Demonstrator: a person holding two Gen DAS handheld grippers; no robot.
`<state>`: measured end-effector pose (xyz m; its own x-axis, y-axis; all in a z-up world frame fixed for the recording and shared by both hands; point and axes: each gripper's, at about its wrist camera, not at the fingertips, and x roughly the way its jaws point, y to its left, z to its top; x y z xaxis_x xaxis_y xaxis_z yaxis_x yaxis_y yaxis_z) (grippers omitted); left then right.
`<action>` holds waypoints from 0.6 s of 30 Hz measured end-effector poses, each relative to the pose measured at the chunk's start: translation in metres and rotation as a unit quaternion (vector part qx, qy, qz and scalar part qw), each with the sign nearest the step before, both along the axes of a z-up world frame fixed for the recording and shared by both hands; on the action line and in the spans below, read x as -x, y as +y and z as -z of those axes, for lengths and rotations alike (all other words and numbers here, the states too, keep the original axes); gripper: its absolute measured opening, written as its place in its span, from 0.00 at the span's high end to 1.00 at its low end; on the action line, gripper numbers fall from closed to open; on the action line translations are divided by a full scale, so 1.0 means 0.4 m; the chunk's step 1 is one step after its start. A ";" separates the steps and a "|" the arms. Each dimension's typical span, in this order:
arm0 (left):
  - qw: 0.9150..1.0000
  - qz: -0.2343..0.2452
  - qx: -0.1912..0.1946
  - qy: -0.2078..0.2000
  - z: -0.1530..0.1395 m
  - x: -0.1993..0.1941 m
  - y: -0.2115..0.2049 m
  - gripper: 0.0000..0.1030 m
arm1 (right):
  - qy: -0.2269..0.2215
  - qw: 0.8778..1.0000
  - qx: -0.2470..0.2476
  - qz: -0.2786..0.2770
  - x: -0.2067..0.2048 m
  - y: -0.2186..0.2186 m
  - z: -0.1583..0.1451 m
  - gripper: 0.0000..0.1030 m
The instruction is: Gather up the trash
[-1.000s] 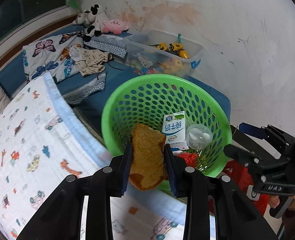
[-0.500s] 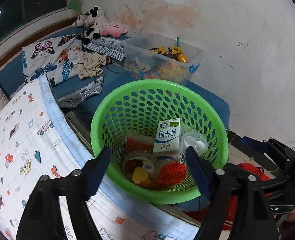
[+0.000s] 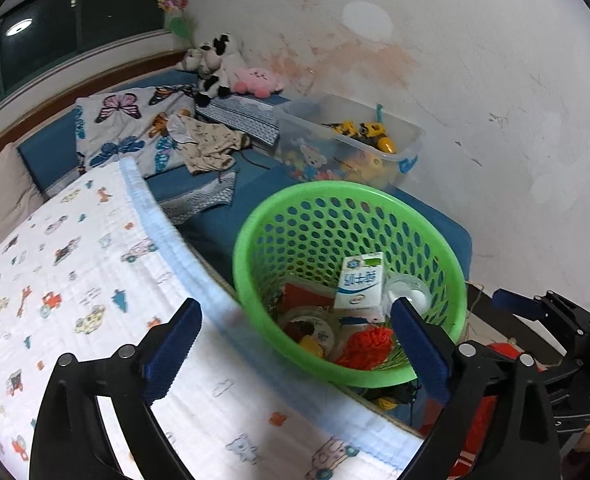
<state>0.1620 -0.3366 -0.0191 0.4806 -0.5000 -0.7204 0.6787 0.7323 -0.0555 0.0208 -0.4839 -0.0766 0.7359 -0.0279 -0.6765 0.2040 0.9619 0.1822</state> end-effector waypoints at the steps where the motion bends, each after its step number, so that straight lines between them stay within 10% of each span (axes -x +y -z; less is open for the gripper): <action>1: 1.000 -0.004 0.001 -0.002 -0.002 0.000 0.009 0.10 | -0.001 1.000 0.002 -0.001 -0.001 0.006 -0.002 0.18; 18: 0.997 -0.078 0.003 -0.013 -0.015 0.017 0.185 0.09 | -0.003 1.000 0.016 -0.026 -0.011 0.114 -0.025 0.12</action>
